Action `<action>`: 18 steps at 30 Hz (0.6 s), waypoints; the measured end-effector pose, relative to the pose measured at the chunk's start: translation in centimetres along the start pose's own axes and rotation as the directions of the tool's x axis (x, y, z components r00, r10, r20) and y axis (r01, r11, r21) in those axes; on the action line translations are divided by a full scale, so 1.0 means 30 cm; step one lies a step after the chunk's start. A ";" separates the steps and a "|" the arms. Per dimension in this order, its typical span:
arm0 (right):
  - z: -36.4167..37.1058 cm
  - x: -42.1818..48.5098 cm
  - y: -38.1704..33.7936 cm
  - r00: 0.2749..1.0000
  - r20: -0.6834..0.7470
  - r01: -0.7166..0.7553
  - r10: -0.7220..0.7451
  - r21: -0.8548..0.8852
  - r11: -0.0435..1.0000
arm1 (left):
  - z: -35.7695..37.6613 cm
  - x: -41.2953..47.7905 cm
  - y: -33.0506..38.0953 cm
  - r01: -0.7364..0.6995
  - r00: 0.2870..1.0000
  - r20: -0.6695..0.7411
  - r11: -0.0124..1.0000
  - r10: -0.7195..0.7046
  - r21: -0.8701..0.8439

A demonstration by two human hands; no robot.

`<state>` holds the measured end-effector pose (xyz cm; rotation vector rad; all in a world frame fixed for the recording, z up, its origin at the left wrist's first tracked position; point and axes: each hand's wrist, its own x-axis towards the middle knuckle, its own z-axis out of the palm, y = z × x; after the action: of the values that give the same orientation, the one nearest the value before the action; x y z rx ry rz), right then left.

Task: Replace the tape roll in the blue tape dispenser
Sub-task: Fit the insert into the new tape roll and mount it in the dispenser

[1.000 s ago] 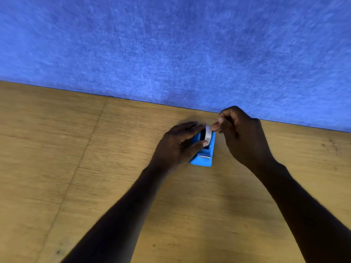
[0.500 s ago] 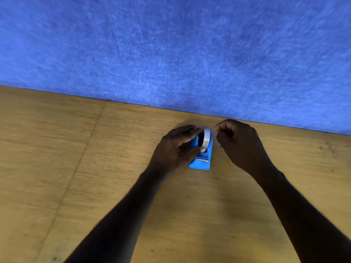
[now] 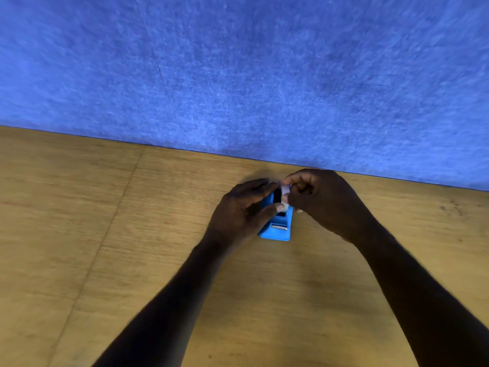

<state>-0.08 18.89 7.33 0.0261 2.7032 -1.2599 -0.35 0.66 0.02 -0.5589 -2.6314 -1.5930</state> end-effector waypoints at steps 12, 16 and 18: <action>-0.004 0.013 -0.012 0.964 -0.061 0.229 -0.258 -0.297 0.927 | -0.001 -0.002 -0.010 -0.005 1.000 0.023 1.000 0.004 0.028; 0.006 0.014 0.001 0.944 -0.014 0.295 -0.329 -0.404 0.866 | 0.004 -0.003 -0.016 -0.001 1.000 0.014 1.000 0.001 0.023; 0.012 0.009 0.009 0.938 -0.010 0.312 -0.346 -0.404 0.860 | 0.006 -0.005 -0.019 -0.001 1.000 0.016 1.000 0.001 0.011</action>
<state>-0.28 18.78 6.87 -0.4635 3.0773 -0.7571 -0.35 0.53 -0.59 -0.5752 -2.6491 -1.5793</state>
